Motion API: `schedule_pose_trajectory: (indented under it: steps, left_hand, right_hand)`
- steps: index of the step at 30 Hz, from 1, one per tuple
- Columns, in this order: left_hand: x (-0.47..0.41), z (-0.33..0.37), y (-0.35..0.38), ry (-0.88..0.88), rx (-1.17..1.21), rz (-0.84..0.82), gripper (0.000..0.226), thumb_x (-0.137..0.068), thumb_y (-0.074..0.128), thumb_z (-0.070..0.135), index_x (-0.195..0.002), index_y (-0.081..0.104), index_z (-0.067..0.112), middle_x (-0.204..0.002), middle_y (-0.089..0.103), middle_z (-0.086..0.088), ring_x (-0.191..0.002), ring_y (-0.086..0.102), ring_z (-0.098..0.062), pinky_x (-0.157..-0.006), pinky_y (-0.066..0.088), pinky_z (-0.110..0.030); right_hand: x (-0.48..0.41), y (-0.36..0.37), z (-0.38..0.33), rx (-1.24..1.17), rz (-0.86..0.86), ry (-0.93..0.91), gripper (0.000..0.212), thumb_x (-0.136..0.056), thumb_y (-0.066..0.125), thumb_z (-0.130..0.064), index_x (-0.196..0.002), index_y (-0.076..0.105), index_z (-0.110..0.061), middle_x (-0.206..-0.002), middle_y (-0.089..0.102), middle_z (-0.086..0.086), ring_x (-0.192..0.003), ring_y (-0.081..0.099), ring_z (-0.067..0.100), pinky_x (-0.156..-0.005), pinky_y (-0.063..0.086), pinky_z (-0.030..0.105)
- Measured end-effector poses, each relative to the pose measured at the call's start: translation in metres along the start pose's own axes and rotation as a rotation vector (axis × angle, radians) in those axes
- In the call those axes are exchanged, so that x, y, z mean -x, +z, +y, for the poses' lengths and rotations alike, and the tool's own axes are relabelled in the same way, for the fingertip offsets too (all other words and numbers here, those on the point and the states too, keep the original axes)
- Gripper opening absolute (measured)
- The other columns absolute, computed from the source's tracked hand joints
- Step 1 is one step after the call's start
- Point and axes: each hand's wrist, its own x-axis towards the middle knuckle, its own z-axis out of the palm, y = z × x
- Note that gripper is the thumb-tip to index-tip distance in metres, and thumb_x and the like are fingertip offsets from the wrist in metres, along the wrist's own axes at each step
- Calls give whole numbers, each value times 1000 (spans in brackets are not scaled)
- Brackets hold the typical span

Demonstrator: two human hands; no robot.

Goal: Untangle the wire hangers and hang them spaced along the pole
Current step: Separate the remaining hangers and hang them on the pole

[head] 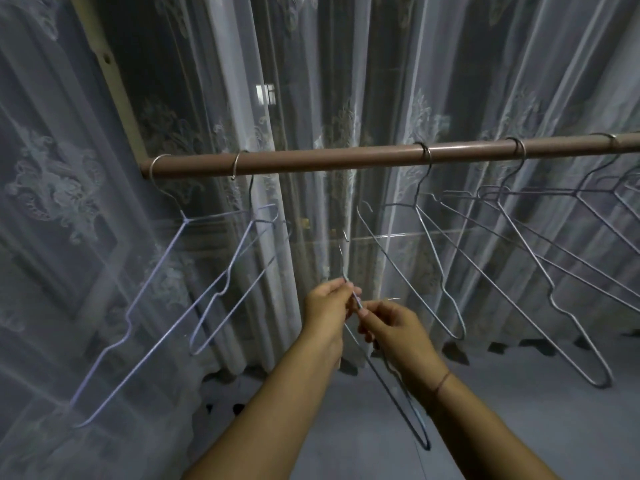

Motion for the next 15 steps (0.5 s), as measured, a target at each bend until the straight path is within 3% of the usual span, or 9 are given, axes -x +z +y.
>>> schedule_pose_trajectory:
  steps: [3, 6, 10, 15]
  left_hand:
    - [0, -4, -5, 19, -64, -11, 24, -92, 51, 6, -115, 58, 5, -80, 63, -3, -67, 55, -10, -67, 44, -20]
    - [-5, -10, -15, 21, -177, -35, 21, -91, 55, 11, -110, 62, 9, -76, 61, -1, -69, 54, -10, -68, 44, -22]
    - [-13, -19, -30, 59, -304, -77, 15, -89, 57, 8, -91, 68, 18, -74, 61, 2, -65, 52, -7, -63, 42, -17]
    - [-13, -24, -43, 166, -524, -76, 27, -92, 52, 10, -79, 65, 30, -96, 67, 5, -97, 61, -13, -87, 45, -24]
  right_hand:
    - [-2, -2, 10, -37, -8, 84, 19, -91, 53, -19, -91, 68, -7, -65, 59, 0, -53, 51, 3, -50, 42, 14]
    - [-12, -6, 14, -12, 36, 78, 13, -92, 51, -14, -93, 64, -14, -80, 64, 3, -67, 56, 9, -55, 44, 11]
    - [-26, -11, 18, 201, 59, -29, 30, -89, 53, -7, -118, 56, -9, -113, 59, 9, -98, 54, 14, -83, 45, 22]
    - [-31, -15, 31, 566, 16, -192, 46, -87, 55, -11, -132, 46, -19, -134, 43, 3, -126, 38, 17, -104, 27, 25]
